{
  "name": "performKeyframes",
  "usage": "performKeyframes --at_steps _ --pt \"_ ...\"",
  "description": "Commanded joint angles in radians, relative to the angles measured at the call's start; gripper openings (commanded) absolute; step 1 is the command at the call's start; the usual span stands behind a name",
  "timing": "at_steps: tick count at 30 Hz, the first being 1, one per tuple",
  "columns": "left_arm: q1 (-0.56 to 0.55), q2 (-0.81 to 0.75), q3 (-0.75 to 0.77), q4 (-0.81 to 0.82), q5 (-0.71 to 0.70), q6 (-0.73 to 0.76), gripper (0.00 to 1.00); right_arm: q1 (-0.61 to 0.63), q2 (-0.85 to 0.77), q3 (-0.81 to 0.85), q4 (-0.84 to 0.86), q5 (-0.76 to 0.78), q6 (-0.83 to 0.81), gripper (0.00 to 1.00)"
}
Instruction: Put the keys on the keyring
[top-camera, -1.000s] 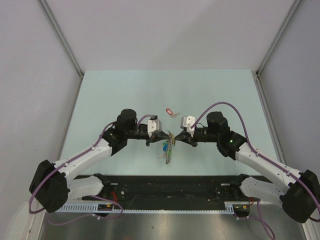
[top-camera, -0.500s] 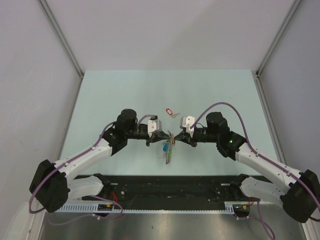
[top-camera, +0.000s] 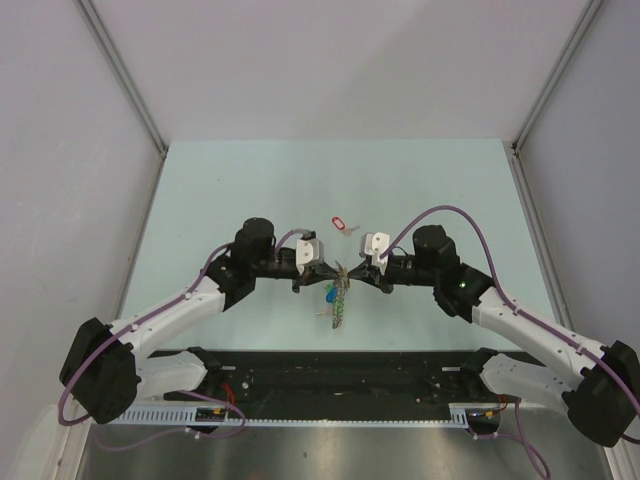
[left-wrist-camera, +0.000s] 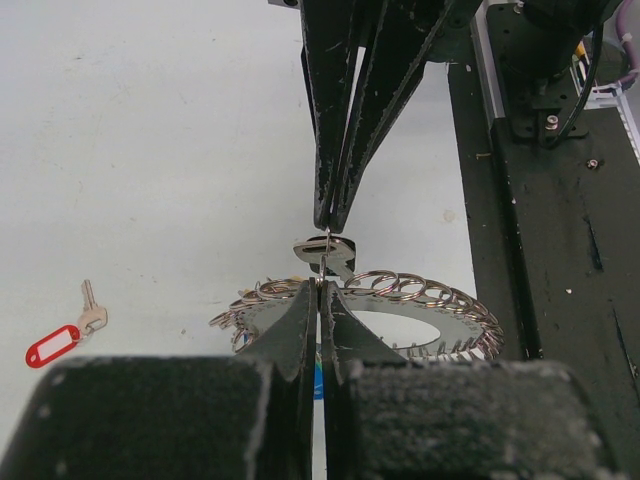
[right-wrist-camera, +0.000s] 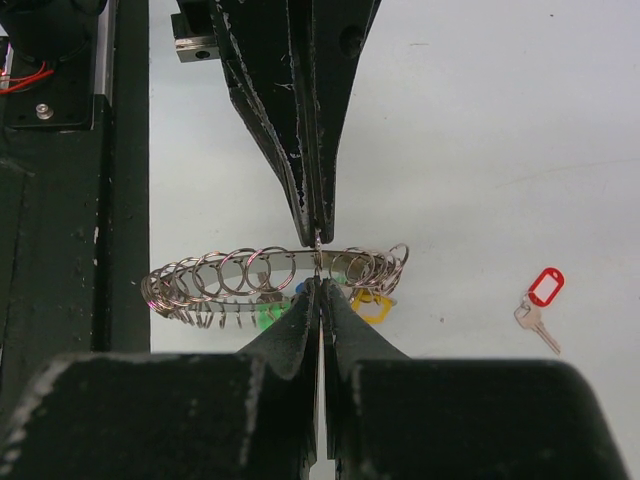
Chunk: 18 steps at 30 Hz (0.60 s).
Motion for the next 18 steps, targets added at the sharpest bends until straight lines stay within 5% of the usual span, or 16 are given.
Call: performKeyframes --at_steps 1,18 --pt "-0.004 -0.011 0.022 0.044 0.028 -0.002 0.0 0.004 -0.032 0.007 0.026 0.02 0.001 0.0" --pt "-0.004 -0.014 0.018 0.064 0.026 -0.021 0.0 0.004 -0.003 0.018 0.022 0.0 -0.008 0.0"
